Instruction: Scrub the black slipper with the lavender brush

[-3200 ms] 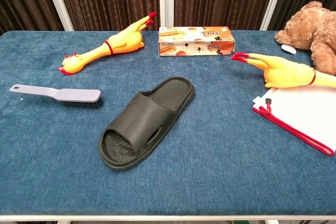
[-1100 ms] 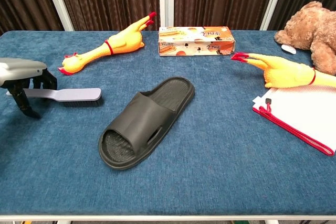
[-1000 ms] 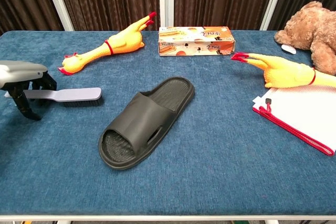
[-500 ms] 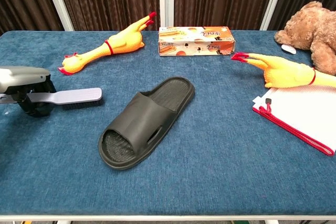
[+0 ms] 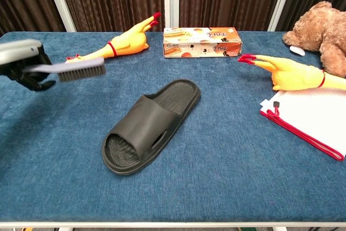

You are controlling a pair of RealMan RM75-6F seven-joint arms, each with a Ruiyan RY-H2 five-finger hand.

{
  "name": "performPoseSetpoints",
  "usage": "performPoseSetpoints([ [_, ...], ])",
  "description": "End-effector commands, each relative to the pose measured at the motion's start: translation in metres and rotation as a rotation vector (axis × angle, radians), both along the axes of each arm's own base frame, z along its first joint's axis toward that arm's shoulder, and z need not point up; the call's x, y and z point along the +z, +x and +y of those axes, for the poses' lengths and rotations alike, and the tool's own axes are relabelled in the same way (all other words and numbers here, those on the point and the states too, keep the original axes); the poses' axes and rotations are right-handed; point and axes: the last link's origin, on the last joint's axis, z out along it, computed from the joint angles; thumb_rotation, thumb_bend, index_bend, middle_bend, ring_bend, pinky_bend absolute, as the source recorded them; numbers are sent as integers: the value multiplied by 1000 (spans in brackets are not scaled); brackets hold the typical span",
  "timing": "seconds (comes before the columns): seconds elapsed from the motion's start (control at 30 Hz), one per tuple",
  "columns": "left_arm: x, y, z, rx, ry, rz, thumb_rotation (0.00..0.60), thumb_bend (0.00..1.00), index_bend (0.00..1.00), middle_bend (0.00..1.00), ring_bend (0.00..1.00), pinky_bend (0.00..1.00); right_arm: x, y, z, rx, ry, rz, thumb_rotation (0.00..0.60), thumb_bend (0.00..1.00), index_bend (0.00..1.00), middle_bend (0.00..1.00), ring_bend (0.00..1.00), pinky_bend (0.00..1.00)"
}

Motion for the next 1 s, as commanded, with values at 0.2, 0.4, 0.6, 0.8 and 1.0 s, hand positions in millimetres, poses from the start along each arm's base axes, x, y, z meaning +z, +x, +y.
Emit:
performPoseSetpoints([
  [0.2,16,16,-42,-247,74,-163,600,546,1000,1000,993,1000,-57,83,-62,234,345,51,600,51,0,92,0,3],
  [0.4,1,29,-66,-397,65,-163,600,553,1000,1000,993,1000,-120,143,-113,318,552,145,600,51,0,63,0,3],
  [0.6,-29,29,-75,-440,11,-99,600,548,1000,1000,989,1000,-183,182,-148,359,653,230,600,50,0,64,0,3],
  [0.8,-48,35,-74,-475,4,-86,600,547,1000,1000,989,1000,-227,203,-168,379,708,354,600,48,0,53,0,4],
  [1.0,-61,42,-71,-472,23,-118,600,547,1000,1000,989,1000,-256,211,-177,374,738,435,600,49,0,43,0,3],
])
